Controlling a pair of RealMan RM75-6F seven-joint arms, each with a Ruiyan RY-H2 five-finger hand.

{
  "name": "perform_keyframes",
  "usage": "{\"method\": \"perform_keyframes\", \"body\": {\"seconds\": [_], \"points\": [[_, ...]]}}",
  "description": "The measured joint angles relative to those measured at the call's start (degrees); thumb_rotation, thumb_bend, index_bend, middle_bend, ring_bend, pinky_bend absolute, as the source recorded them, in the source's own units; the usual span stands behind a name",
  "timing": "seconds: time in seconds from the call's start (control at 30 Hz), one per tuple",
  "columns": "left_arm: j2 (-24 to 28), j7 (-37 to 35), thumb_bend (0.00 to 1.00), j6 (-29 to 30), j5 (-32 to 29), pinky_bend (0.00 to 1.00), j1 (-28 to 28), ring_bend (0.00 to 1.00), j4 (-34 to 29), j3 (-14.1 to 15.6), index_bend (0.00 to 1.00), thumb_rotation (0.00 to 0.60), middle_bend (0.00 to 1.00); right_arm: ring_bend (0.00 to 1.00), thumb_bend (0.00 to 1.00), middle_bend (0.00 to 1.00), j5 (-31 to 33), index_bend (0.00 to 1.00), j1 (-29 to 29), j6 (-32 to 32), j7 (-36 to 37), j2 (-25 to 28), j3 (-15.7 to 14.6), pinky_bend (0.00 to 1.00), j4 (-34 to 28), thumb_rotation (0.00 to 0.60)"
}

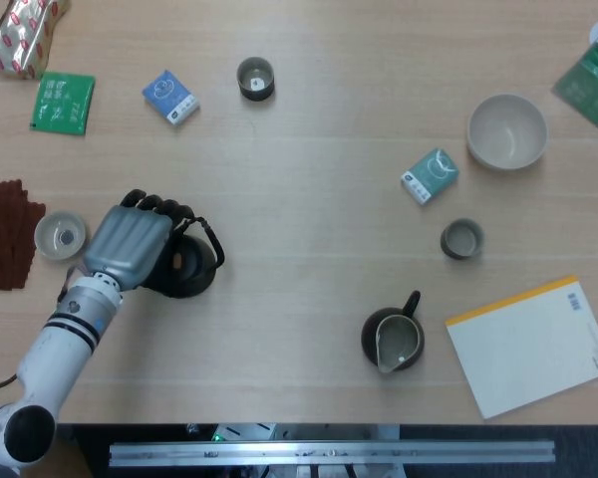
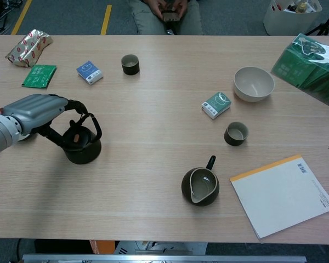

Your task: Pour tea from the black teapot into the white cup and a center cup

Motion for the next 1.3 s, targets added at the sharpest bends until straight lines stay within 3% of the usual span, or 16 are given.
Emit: {"method": "perform_keyframes", "body": {"seconds": [0.33, 0.43, 0.57, 0.93, 1.17, 1.3], "points": [[2.33, -3.26, 0.08, -0.45, 5.85, 0.11, 0.71, 0.15, -4.11, 2.15, 0.17, 0.453, 0.22, 0.29, 0.00, 0.39, -0.05, 0.45, -0.17, 0.09, 0.91, -0.27, 0.03, 0.37, 0.86, 0.600], [2.61, -3.85, 0.08, -0.78, 7.03, 0.11, 0.80, 0.15, -4.77, 2.75, 0.17, 0.492, 0.21, 0.29, 0.00, 0.39, -0.06, 0.45, -0.22, 0.15, 1.06, -0.28, 0.05, 0.37, 0.99, 0.600], [2.34, -5.14, 0.08, -0.13, 9.35, 0.11, 1.26, 0.15, -4.80, 2.72, 0.17, 0.597, 0.22, 0.29, 0.00, 0.39, -0.10, 0.45, -0.23, 0.09, 1.15, -0.30, 0.04, 0.37, 1.10, 0.600], [0.37, -8.43, 0.08, 3.10, 15.28, 0.11, 3.07, 0.13, -2.26, 1.91, 0.00, 0.600, 0.15, 0.29, 0.00, 0.39, -0.19, 0.45, -0.27, 0.20, 0.99, -0.16, 0.14, 0.37, 0.86, 0.600], [-2.06, -7.91, 0.08, 1.86, 13.58, 0.11, 2.48, 0.01, -0.71, 1.17, 0.00, 0.600, 0.01, 0.29, 0.00, 0.39, -0.12, 0.45, -0.44, 0.37, 1.09, -0.13, 0.16, 0.37, 0.91, 0.600], [-3.42, -6.60, 0.08, 1.36, 12.67, 0.09, 2.02, 0.00, 0.53, 1.07, 0.00, 0.600, 0.00, 0.29, 0.00, 0.39, -0.09, 0.45, -0.64, 0.76, 1.09, 0.08, 0.24, 0.37, 0.77, 0.600]]}}
